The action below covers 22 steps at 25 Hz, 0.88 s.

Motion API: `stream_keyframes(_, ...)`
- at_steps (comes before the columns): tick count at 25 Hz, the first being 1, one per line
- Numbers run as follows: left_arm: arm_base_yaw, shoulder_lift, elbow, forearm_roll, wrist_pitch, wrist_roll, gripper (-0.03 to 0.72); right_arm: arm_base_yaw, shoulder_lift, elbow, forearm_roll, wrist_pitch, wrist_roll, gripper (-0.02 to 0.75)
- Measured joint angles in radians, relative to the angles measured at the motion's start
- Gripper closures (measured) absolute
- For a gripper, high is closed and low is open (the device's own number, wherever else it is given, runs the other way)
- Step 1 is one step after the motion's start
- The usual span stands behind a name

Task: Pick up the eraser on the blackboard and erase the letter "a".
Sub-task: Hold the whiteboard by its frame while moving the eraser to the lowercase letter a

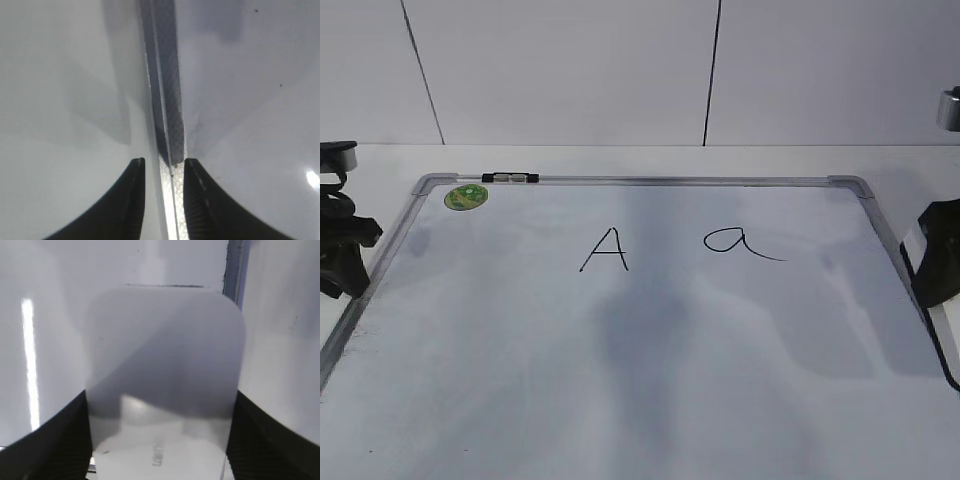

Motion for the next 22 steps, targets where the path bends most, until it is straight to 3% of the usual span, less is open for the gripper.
stream_keyframes(22, 0.0, 0.0, 0.0, -0.008, -0.01, 0.009, 0.492, 0.0, 0.0, 0.0, 0.0, -0.006, 0.0, 0.169)
